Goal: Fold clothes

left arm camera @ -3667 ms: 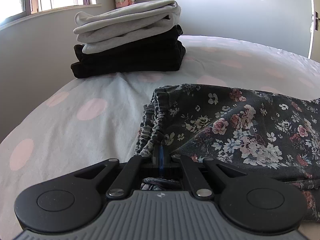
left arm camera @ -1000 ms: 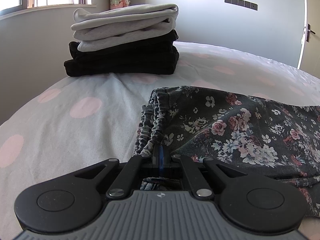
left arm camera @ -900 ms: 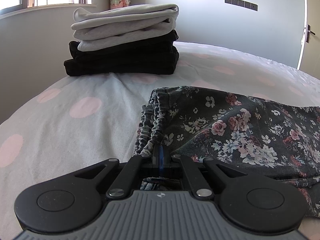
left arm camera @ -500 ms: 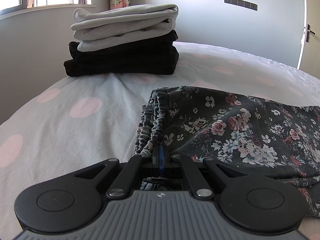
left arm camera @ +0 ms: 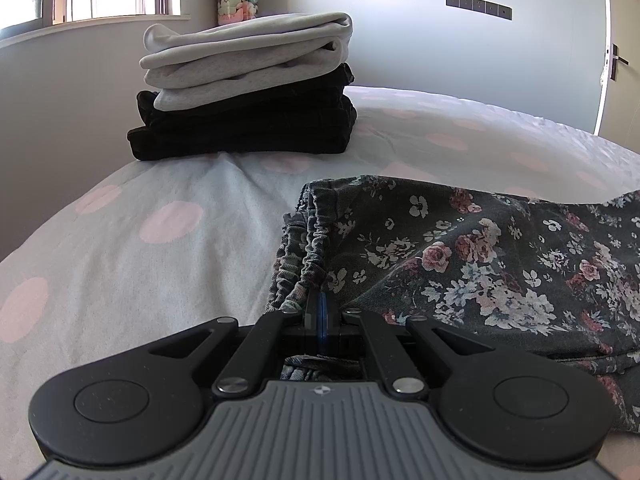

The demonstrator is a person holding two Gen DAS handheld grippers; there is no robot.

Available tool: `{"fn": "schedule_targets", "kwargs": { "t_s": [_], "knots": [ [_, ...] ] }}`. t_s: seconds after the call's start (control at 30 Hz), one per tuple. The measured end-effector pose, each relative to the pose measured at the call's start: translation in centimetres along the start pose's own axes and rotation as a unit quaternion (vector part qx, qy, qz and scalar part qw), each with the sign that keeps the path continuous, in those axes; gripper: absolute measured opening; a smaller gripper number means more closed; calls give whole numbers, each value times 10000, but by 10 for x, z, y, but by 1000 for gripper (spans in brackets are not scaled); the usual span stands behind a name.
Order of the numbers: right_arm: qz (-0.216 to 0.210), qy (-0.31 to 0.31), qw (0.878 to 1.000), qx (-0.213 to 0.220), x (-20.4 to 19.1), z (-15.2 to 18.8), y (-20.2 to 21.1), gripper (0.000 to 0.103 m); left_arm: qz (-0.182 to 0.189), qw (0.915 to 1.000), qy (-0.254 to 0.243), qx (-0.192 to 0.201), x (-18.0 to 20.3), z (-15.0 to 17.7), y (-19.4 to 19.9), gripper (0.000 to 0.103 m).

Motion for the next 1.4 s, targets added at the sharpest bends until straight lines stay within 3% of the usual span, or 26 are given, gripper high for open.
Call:
{"fn": "schedule_targets", "kwargs": {
  "t_s": [0.2, 0.47, 0.57, 0.7, 0.8, 0.9, 1.0, 1.2, 1.37, 1.4],
  "knots": [
    [64, 9, 9999, -140, -49, -8, 12, 8, 283, 9992, 294, 41, -6, -4, 11, 12],
    [232, 998, 9943, -281, -180, -3, 7, 8, 814, 9911, 1055, 43, -26, -5, 32, 19],
    [193, 1264, 9911, -381, -224, 9, -10, 8, 800, 9868, 1407, 48, -38, -5, 35, 23],
    [70, 1549, 9863, -567, -273, 32, -47, 8, 1121, 9723, 2048, 76, -56, -3, 37, 23],
    [-52, 1677, 9828, -776, -302, 51, -84, 8, 1114, 9687, 2215, 122, -65, -2, 40, 25],
    [-140, 1752, 9793, -1008, -322, 73, -123, 8, 1082, 9635, 2449, 21, -74, -1, 39, 26],
    [-92, 1771, 9770, -1188, -330, 94, -164, 8, 953, 9657, 2415, 54, -77, -3, 40, 26],
    [178, 1573, 9778, -1370, -310, 118, -230, 8, 796, 9662, 2447, 171, -87, -4, 41, 26],
    [214, 1516, 9775, -1453, -300, 128, -260, 9, 688, 9664, 2473, 155, -93, -1, 37, 26],
    [197, 1513, 9769, -1494, -298, 129, -264, 14, 675, 9661, 2488, 160, -94, -1, 36, 26]
  ]
}}
Point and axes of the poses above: each gripper's, at about its wrist camera, not at the fingertips, and y roughly against the way its jaws point, x to its right, z to its underside, the point moved 4 cm from there along -y, roughly the way its jaws point, and after that the axes turned 6 degrees about -x, right-handed, at the moved point
